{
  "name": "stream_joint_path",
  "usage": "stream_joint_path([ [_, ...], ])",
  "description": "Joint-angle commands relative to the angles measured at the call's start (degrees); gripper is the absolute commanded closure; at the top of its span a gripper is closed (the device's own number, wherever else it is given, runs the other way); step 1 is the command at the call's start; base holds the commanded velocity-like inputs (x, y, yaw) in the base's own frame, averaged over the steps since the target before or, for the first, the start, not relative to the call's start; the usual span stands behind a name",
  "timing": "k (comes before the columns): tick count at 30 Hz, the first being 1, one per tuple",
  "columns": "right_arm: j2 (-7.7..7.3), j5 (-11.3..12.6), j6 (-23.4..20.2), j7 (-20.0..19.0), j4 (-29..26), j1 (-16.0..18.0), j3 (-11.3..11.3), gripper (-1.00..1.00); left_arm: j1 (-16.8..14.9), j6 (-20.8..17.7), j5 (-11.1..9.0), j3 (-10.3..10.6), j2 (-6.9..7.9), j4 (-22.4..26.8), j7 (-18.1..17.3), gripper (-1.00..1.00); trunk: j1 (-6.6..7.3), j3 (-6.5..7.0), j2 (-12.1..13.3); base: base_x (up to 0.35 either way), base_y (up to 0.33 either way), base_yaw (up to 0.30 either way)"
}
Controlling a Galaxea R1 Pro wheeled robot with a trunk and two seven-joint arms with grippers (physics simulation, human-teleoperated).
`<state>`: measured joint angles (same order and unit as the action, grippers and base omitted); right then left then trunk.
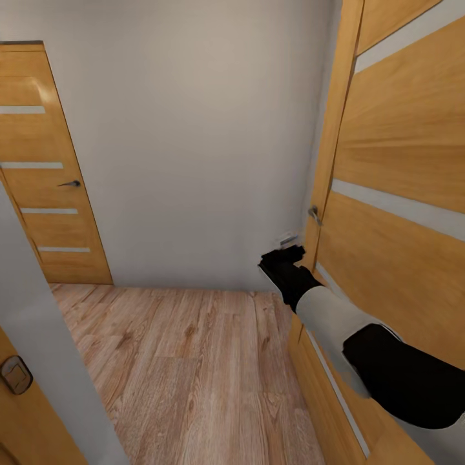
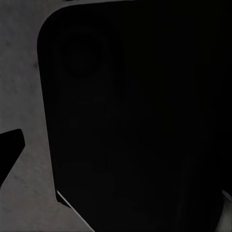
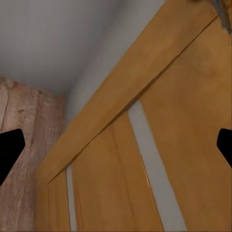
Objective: Move the two storage containers from the living room to the garage. In the garage, place one container on the floor and stack the other container on top of it (either order is fine).
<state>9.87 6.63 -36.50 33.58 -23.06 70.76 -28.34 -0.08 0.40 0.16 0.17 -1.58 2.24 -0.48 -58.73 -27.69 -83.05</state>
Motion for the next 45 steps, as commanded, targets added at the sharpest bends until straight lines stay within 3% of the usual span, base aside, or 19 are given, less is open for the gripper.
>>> stream_joint_path([
  [1, 0.13, 0.8, 0.2, -0.3, 0.0, -0.1, -0.5, -1.00, 0.0, 0.0, 0.0, 0.0, 0.00, 0.1, -0.1, -1.00, 0.00, -0.06, 0.0, 0.000, 0.000, 0.000],
  [8, 0.13, 1.5, 2.8, -10.1, 0.8, -0.6, -0.5, -1.00, 0.0, 0.0, 0.0, 0.0, 0.00, 0.2, -0.1, -1.00, 0.00, -0.06, 0.0, 0.000, 0.000, 0.000],
  [10, 0.13, 1.5, 2.9, -11.1, 0.8, -0.6, -0.5, -1.00, 0.0, 0.0, 0.0, 0.0, -0.01, 0.2, -0.1, -1.00, 0.00, -0.06, 0.0, 0.000, 0.000, 0.000],
  [36, 0.13, 2.3, 3.1, -13.5, 4.2, -0.6, -0.5, -1.00, 0.0, 0.0, 0.0, 0.1, 0.00, 0.2, -0.1, -1.00, 0.00, -0.06, 0.0, 0.000, 0.000, 0.000],
  [45, 0.13, 2.3, 3.2, -13.5, 4.2, -0.6, -0.5, -1.00, 0.0, 0.0, 0.0, 0.1, 0.00, 0.2, -0.1, -1.00, 0.00, -0.06, 0.0, 0.203, 0.000, 0.000],
])
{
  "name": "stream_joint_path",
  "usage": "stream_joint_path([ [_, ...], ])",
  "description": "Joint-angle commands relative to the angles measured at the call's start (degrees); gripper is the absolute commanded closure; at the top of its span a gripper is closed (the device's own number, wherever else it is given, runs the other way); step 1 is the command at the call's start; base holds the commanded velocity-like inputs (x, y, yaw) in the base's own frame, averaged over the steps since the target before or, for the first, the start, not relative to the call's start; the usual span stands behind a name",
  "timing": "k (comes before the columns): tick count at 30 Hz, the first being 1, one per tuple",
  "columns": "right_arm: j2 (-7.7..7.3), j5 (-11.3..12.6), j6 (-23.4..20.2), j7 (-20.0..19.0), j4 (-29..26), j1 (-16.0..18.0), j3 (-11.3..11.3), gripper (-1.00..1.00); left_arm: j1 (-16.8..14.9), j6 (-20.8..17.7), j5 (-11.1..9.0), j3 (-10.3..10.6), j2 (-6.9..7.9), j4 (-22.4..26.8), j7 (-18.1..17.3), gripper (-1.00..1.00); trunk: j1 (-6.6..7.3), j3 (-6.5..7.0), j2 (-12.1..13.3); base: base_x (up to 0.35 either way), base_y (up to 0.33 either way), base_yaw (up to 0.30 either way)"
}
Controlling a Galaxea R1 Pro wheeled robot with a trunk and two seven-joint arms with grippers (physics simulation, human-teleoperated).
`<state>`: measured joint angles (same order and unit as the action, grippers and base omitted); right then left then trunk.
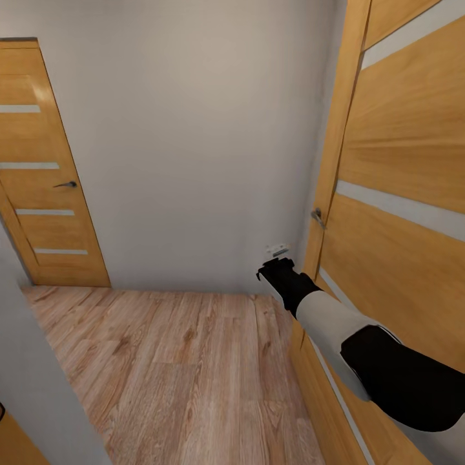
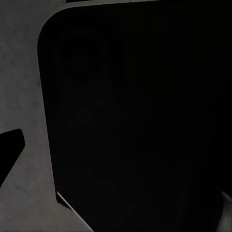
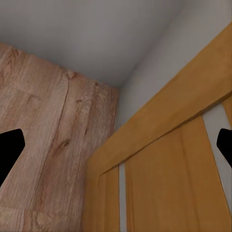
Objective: Move the two storage containers from the living room to the garage. In the garage, place one container on the floor and stack the other container on top of it (either order is fine).
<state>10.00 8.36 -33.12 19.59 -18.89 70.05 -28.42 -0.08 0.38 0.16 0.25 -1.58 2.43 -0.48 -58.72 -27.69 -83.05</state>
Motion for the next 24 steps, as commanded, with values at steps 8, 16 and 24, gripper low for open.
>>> stream_joint_path([
  [8, 0.00, 0.5, -0.2, 0.5, 0.0, 0.1, -0.4, -1.00, 0.0, 0.0, 0.0, 0.0, 0.00, 0.0, 0.0, -1.00, -0.01, -0.06, 0.0, 0.021, 0.000, 0.000],
  [16, 0.00, 0.5, -0.3, 0.5, 0.0, 0.1, -0.4, -1.00, 0.0, -0.1, 0.1, 0.0, -0.08, 0.0, 0.0, -1.00, -0.01, -0.06, 0.0, 0.206, -0.102, 0.000],
  [24, 0.00, 0.4, -0.2, 0.5, 0.0, 0.1, -0.4, -1.00, 0.0, -0.1, 0.1, 0.0, -0.09, 0.0, 0.0, -1.00, -0.01, -0.06, 0.0, 0.194, -0.111, 0.000],
])
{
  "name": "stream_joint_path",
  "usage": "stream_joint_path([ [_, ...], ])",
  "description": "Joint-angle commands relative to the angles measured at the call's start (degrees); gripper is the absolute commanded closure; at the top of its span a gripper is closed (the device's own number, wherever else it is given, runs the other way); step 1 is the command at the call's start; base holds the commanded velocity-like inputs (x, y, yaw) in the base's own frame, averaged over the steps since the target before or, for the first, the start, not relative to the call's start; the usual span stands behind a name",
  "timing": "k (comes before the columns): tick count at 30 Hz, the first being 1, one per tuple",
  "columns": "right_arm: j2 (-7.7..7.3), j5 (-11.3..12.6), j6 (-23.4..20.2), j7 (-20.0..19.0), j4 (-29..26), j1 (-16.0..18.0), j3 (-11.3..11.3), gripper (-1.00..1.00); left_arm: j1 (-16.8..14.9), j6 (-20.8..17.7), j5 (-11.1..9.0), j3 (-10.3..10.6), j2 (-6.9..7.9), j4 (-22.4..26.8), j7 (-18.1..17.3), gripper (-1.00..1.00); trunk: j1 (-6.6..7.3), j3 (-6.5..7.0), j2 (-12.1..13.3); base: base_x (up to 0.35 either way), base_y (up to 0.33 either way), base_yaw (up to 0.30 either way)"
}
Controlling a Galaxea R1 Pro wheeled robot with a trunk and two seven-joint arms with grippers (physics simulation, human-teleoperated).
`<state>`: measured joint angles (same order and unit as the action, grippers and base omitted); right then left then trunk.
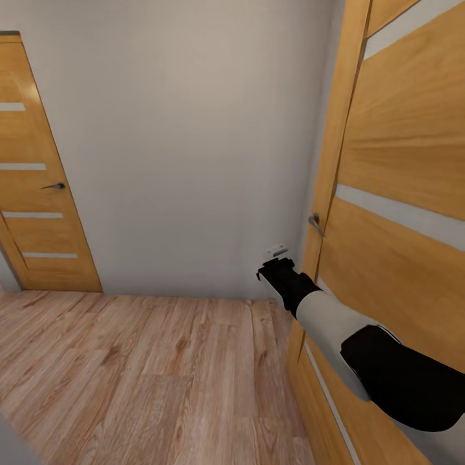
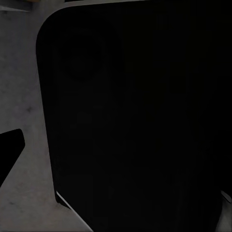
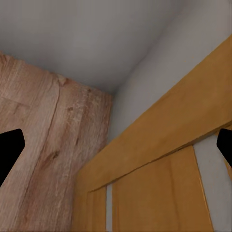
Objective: Move the two storage containers from the living room to the garage. In the garage, place one container on the floor and stack the other container on top of it (either order is fine).
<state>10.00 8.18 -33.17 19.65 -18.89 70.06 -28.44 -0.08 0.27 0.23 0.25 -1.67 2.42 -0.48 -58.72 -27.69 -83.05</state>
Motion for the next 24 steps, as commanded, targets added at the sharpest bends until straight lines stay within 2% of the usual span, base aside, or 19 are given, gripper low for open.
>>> stream_joint_path([
  [1, 0.00, 0.6, -0.2, 0.5, 0.0, 0.1, -0.4, -1.00, 0.0, 0.0, 0.0, 0.0, 0.00, 0.0, -0.1, -1.00, -0.01, -0.06, 0.0, 0.059, -0.032, 0.000],
  [24, 0.00, 0.7, -0.2, 0.8, 0.0, 0.1, -0.4, -1.00, 0.0, 0.1, 0.0, 0.0, 0.09, 0.0, -0.1, -1.00, -0.01, -0.06, 0.0, 0.005, -0.003, 0.000],
])
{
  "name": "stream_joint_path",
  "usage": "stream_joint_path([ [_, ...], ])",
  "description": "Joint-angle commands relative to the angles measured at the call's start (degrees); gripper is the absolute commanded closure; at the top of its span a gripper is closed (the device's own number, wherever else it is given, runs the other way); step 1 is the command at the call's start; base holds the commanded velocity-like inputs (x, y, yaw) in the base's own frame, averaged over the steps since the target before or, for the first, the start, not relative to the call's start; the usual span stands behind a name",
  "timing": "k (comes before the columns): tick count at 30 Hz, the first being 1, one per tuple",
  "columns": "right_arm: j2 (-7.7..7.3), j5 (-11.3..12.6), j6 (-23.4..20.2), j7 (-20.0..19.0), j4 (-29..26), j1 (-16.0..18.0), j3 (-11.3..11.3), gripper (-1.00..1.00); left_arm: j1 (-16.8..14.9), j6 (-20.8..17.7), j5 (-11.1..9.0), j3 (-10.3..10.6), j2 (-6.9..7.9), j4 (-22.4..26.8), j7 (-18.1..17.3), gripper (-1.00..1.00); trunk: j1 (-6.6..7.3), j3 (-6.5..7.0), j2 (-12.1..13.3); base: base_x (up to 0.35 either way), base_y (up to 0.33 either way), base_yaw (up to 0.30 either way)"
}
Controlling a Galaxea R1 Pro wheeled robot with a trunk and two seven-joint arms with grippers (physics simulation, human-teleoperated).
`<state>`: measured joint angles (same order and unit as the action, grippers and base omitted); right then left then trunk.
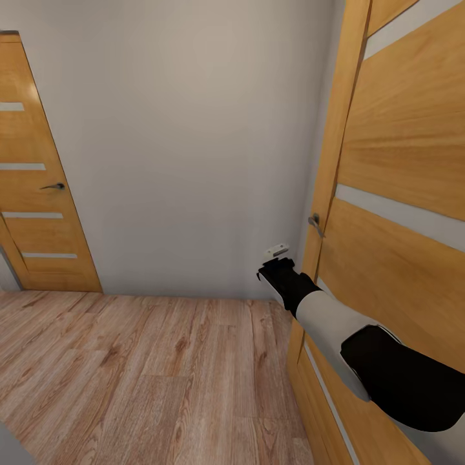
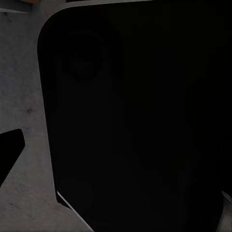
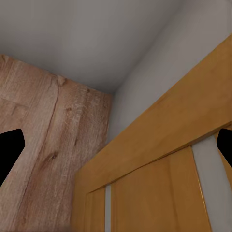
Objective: Move the two storage containers from the living room to the garage. In the garage, place one container on the floor and stack the other container on top of it (either order is fine).
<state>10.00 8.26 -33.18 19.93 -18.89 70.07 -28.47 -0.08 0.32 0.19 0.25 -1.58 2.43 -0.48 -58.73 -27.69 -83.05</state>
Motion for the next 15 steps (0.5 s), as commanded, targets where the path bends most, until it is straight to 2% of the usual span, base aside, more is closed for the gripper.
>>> stream_joint_path([
  [1, 0.00, 0.6, -0.2, 0.5, 0.0, 0.1, -0.4, -1.00, 0.0, 0.0, 0.0, 0.0, 0.00, 0.0, -0.1, -1.00, 0.00, -0.06, 0.0, 0.000, 0.000, 0.000],
  [15, 0.00, 0.6, -0.2, 0.5, 0.0, 0.1, -0.4, -1.00, 0.0, 0.1, 0.0, 0.0, 0.00, 0.0, -0.1, -1.00, 0.00, -0.06, 0.0, 0.000, 0.000, 0.000],
])
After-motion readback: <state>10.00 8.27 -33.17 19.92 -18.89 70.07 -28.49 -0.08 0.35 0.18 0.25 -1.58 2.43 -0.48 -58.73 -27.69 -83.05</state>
